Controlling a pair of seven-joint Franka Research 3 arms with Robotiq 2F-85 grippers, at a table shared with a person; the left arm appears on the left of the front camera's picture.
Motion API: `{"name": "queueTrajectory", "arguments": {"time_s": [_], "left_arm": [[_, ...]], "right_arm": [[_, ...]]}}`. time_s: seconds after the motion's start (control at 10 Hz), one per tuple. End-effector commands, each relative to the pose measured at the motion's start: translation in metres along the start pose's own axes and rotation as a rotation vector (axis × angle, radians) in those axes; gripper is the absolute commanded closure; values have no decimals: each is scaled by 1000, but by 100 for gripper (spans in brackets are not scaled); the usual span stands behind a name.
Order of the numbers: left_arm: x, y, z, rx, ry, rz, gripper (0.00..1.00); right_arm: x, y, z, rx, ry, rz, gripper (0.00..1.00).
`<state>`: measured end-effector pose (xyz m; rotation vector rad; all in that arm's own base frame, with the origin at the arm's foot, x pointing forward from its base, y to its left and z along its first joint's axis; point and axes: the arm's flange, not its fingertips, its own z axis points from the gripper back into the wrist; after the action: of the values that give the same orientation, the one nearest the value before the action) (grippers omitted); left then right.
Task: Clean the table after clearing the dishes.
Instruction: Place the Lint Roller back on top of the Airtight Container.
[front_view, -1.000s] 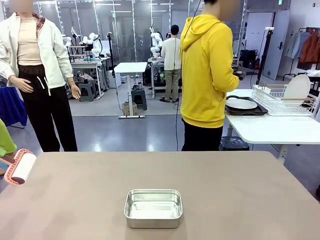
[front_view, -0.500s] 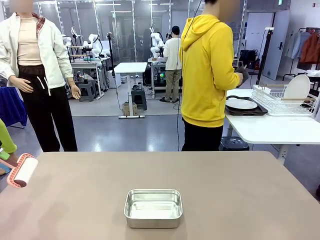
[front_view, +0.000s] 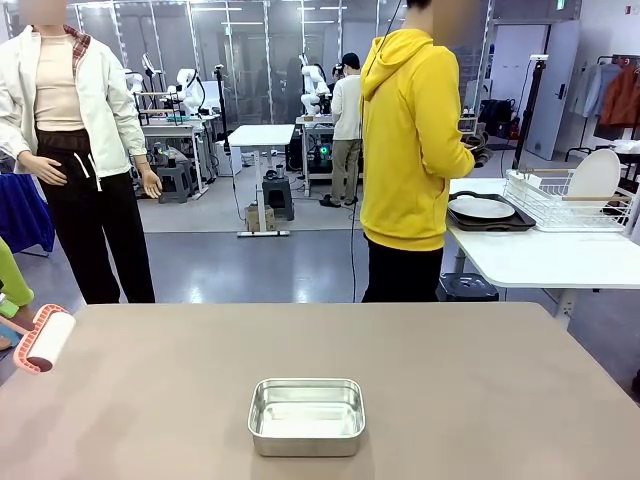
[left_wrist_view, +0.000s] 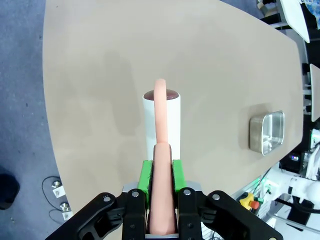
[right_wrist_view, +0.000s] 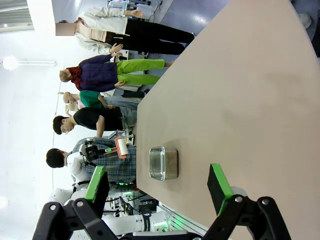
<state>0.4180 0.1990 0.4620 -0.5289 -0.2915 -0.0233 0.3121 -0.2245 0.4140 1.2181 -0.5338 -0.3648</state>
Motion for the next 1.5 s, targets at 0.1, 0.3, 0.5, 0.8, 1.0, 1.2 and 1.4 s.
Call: {"name": "queueTrajectory", "arguments": {"time_s": [0.1, 0.3, 0.5, 0.8, 1.0, 1.2, 1.4], "left_arm": [[49, -70, 38, 49, -16, -465, 80], [95, -151, 47, -5, -13, -754, 80], [114, -236, 22, -47, 141, -1028, 80], [95, -348, -52, -59, 448, -1324, 80], [70, -413, -93, -119, 532, -1470, 80], [44, -452, -130, -147, 636, -1521, 80], [28, -480, -169, -141, 671, -1541, 80]], "right_arm": [[-1, 2, 0, 12, 0, 9, 0], [-1, 2, 0, 12, 0, 9, 0], [-1, 2, 0, 12, 0, 9, 0], [-1, 2, 0, 12, 0, 9, 0], [-1, 2, 0, 12, 0, 9, 0], [-1, 2, 0, 12, 0, 9, 0], [-1, 2, 0, 12, 0, 9, 0]]}}
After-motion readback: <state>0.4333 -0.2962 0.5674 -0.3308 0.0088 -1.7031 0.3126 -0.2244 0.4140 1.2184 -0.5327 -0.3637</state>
